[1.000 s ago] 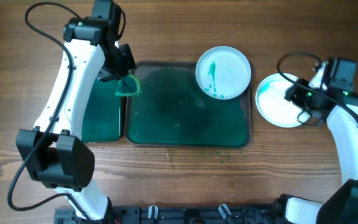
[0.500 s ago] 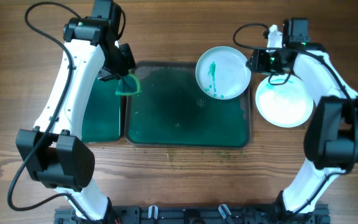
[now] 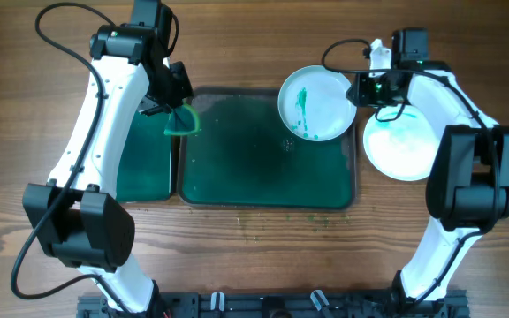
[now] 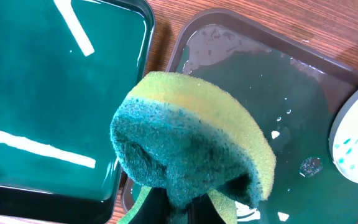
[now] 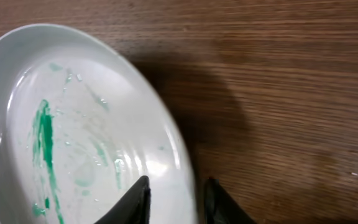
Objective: Clean dirty plates on tray and stack at the side
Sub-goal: 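Move the right gripper to the last plate's rim on the tray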
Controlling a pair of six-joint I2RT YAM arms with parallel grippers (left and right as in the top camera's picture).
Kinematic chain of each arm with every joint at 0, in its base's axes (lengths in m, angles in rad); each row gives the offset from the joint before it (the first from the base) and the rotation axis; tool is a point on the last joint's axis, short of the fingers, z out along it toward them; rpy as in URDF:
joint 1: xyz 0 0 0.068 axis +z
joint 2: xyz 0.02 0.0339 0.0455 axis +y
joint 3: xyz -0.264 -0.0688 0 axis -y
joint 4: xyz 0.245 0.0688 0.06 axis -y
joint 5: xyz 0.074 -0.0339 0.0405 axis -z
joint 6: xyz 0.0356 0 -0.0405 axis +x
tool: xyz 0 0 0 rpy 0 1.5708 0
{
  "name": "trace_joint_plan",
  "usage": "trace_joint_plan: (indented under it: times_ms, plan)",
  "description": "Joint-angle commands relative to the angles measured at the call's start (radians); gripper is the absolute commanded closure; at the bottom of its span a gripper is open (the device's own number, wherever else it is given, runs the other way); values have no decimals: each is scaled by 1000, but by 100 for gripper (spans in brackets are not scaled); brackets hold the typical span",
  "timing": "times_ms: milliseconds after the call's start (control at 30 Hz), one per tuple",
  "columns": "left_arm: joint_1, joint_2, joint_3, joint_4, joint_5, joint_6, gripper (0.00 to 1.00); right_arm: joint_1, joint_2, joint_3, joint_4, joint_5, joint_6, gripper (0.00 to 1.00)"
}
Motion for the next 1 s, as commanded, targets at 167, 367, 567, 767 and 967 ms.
trace_joint_plan:
  times_ms: [167,367,567,767,967]
  plan:
    - [-3,-16,13,3,8,12,96,21,23,22,-64,8,-15,96]
    - [-3,-16,13,3,9,11,96,108,25,19,-139,19,28,95]
    - [-3,-16,13,-22,8,12,96,182,34,-23,-165,82,247,91]
    - [-4,-16,13,-23,13,12,96,233,34,-60,-174,71,276,96]
    - [-59,-13,-25,1,53,48,96,327,35,-65,-192,32,234,96]
